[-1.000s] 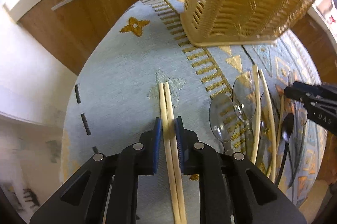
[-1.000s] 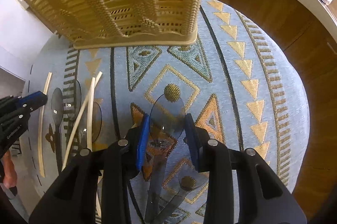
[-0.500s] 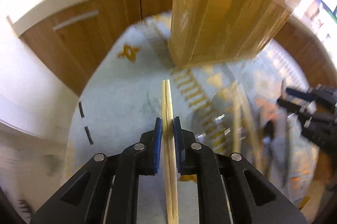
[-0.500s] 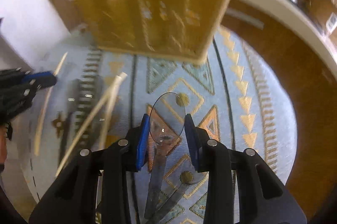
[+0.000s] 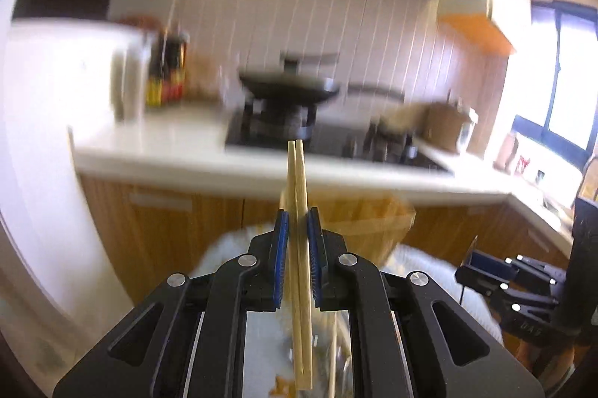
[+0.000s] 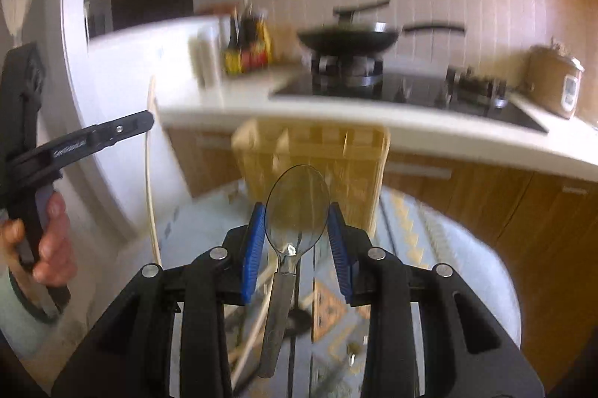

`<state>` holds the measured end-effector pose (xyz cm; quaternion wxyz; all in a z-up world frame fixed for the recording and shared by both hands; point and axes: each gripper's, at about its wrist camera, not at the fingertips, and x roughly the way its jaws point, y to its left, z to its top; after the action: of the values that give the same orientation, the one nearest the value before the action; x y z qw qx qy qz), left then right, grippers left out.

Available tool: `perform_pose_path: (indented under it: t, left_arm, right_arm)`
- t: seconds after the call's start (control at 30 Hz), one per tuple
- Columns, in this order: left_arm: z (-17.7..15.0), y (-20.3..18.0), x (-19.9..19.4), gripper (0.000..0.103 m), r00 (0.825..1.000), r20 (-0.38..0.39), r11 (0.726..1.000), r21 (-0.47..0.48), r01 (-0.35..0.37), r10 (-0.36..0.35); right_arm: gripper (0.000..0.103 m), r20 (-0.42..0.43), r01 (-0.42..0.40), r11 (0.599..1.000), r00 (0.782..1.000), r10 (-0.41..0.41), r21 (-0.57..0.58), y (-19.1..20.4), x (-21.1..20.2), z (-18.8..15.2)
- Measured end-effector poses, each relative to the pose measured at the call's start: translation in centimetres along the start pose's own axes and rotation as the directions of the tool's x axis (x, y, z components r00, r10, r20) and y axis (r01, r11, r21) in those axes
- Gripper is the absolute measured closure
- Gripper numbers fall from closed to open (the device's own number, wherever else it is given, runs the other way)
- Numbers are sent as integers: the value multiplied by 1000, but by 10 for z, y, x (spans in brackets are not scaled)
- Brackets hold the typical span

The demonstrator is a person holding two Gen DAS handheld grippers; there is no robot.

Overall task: Organize utensils
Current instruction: 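Lift and drop chopsticks into the yellow basket with left while right drops its spoon in, then lower the left tool and grasp a clear spoon while the right tool returns to the table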

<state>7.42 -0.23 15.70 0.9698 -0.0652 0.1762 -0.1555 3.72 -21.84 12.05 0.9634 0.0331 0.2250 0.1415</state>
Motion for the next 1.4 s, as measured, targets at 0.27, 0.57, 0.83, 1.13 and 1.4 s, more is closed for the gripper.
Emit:
perform_pose_path:
  t: [0.27,0.57,0.83,1.13,1.4]
  left_arm:
    - [62,-40,4,94,968,250,999,37,-40,30]
    - [69,-33,72,94,955,291,998,-24,-57,62]
    - [37,-14,135,94,978,187,995,-45,-89,96]
    - [14,-1,134,88,990,114,996,-49,-74,79]
    - [17,5,91,77,995,87,997,-55,-50,54]
  right_arm:
    - [72,240,174,985,956,-171,10,-16,13,84]
    - [72,309,362,932,883,-352,29,-49,87,112]
    - [72,265,396,918,886,-379,-8,-54,137,78]
    - [70,193,312,950,931,-310,19,-66,134,55]
    - [43,205,291,957,936,-286,5,-49,70,54]
